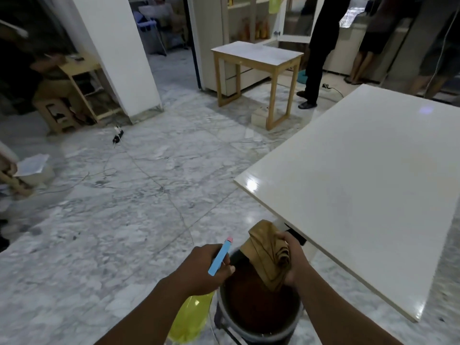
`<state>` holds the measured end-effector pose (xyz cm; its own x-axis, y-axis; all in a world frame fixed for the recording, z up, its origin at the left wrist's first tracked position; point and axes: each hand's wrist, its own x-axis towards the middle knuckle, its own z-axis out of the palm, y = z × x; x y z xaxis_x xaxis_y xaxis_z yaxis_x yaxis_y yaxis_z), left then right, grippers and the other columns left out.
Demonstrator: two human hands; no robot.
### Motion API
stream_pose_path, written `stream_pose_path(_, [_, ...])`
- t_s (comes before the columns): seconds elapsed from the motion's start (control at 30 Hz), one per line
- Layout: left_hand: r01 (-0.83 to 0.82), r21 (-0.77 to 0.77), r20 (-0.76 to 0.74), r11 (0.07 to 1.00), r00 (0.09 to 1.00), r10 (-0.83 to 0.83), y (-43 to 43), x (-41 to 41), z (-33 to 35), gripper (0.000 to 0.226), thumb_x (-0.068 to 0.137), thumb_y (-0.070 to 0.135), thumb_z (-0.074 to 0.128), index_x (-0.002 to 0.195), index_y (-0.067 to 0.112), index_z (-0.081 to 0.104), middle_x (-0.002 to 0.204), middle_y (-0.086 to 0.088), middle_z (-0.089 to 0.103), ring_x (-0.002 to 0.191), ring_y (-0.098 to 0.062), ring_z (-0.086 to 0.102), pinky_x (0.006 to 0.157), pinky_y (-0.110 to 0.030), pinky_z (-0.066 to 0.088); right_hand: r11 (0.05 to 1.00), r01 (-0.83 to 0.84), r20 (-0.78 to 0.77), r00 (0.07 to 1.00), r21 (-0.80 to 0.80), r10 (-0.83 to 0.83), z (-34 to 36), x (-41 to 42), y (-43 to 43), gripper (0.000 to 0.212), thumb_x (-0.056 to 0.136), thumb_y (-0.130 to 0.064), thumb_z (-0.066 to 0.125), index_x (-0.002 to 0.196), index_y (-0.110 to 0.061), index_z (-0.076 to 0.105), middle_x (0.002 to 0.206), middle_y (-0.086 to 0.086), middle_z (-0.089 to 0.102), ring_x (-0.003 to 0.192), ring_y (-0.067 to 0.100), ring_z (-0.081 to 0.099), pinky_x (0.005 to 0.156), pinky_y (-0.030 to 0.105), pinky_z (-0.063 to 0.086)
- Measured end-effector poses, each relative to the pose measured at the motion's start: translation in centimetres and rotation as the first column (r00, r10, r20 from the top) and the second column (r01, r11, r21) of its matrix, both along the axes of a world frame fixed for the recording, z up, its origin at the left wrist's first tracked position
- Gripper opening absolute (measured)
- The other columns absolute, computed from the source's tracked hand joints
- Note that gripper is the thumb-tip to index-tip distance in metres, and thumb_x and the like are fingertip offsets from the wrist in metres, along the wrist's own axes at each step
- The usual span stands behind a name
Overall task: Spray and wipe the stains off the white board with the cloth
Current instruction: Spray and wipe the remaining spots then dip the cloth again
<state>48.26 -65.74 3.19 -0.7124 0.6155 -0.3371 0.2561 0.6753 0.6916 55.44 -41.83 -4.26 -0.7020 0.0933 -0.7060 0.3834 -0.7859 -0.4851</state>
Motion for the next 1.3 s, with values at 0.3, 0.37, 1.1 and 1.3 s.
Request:
stream_pose_path(0.3, [0.135, 0.057, 0.030, 0.989, 0.990, -0.137, -5.6, -15.2, 1.1, 0.029, 0.088, 0.040, 0.076, 0.099, 0.015, 0.067, 0.094, -0.009, 0.074, 0.080, -0.030, 0.077, 0.078, -0.049, 0.063, 0.977, 0.209, 0.021, 0.977, 0.045, -0.210, 1.2, -13.8, -7.4, 0.053, 0.074, -0.040, 0.061, 0.106, 0.000, 0.075, 0.098, 0.023, 0.071, 0.088, 0.037, 0.067, 0.086, 0.046, 0.052])
stream_pose_path(0.37, [0.169, 0.045, -0.002, 0.985, 0.986, -0.169, -7.2, -19.1, 1.7, 0.027, 0.089, 0.039, 0.076, 0.100, 0.015, 0.068, 0.096, -0.007, 0.073, 0.081, -0.028, 0.076, 0.079, -0.048, 0.063, 0.969, 0.248, -0.001, 0.969, 0.022, -0.248, 1.7, -16.7, -9.2, 0.049, 0.076, -0.038, 0.060, 0.105, -0.001, 0.074, 0.098, 0.023, 0.070, 0.090, 0.037, 0.066, 0.093, 0.047, 0.049])
stream_pose_path(1.1, [0.546, 0.015, 0.026, 0.838, 0.837, -0.546, 6.3, -49.1, 1.4, 0.033, 0.086, 0.047, 0.075, 0.101, 0.018, 0.067, 0.091, -0.005, 0.074, 0.083, -0.029, 0.075, 0.081, -0.050, 0.063, 0.884, 0.459, -0.034, 0.886, -0.092, -0.463, 3.3, -35.1, -1.8, 0.078, 0.090, -0.058, 0.056, 0.127, 0.010, 0.061, 0.136, 0.035, 0.054, 0.127, 0.051, 0.053, 0.111, 0.060, 0.037])
stream_pose_path(1.3, [0.645, 0.014, -0.031, 0.764, 0.764, -0.645, 15.8, -54.2, 2.2, 0.028, 0.089, 0.042, 0.076, 0.103, 0.019, 0.068, 0.095, 0.000, 0.072, 0.086, -0.025, 0.074, 0.083, -0.045, 0.064, 0.832, 0.544, 0.040, 0.834, 0.110, -0.550, 5.2, -36.5, 3.9, 0.041, 0.087, -0.016, 0.060, 0.123, 0.003, 0.067, 0.119, 0.030, 0.067, 0.097, 0.046, 0.070, 0.077, 0.050, 0.058])
